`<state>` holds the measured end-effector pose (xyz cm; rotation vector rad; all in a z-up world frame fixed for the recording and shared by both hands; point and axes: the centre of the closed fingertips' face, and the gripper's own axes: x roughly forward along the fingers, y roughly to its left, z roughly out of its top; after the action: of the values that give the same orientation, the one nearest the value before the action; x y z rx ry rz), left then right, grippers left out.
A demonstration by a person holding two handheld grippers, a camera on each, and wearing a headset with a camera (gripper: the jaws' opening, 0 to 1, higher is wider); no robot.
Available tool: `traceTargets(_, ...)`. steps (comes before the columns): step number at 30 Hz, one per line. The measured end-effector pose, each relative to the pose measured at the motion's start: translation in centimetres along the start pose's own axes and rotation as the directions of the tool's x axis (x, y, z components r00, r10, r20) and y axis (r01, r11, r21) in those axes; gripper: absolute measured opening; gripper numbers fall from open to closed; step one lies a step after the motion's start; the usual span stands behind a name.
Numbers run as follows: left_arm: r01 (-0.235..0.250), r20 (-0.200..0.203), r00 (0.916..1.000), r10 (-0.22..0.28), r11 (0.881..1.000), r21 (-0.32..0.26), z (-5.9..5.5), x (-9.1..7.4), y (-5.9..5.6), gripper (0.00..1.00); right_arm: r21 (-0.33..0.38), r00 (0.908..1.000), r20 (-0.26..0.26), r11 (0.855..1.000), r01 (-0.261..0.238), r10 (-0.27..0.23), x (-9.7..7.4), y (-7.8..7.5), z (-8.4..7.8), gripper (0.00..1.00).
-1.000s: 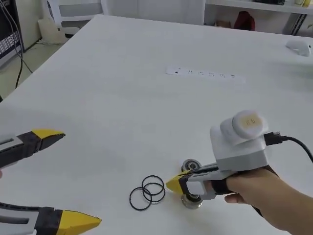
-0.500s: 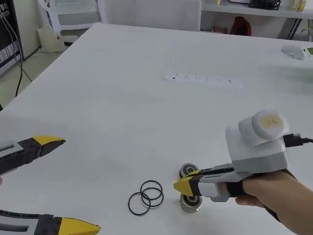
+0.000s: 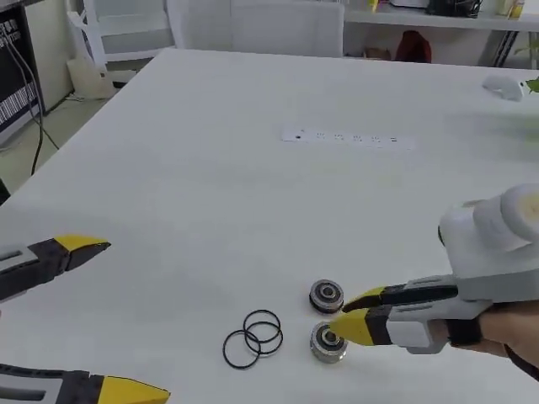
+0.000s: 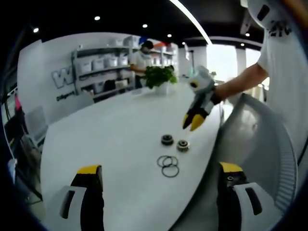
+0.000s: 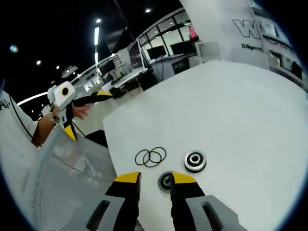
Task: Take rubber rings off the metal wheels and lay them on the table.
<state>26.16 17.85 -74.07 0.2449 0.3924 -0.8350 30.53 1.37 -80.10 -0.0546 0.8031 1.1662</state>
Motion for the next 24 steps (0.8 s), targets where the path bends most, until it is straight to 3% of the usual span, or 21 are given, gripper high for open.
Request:
traceTargets(4,0.008,-0.004,1.0,-0.008,1.0,0.01,0.3,0.2,-0.3,1.0,-0.005,0.9998,0.02,1.0,0.004,-0.004,-0.8,-0.1,0.0,0.26)
traceTargets(11,0.014,-0.008,0.9999,-0.014,1.0,0.026,0.8,0.3,-0.6,1.0,-0.065,0.9926,0.105,0.996,0.069,-0.062,-2.3,-1.3,1.3,0.47)
traceTargets(17,0.017,-0.013,0.9998,-0.017,0.999,0.035,1.2,0.4,-0.8,1.0,-0.084,0.9795,0.199,0.995,0.051,-0.033,-3.7,-0.6,2.6,0.52)
traceTargets(24,0.026,-0.012,0.9996,-0.026,0.998,0.057,2.2,1.0,-1.5,1.0,-0.083,0.9718,0.232,0.994,0.065,-0.044,-4.8,-1.0,2.3,0.61)
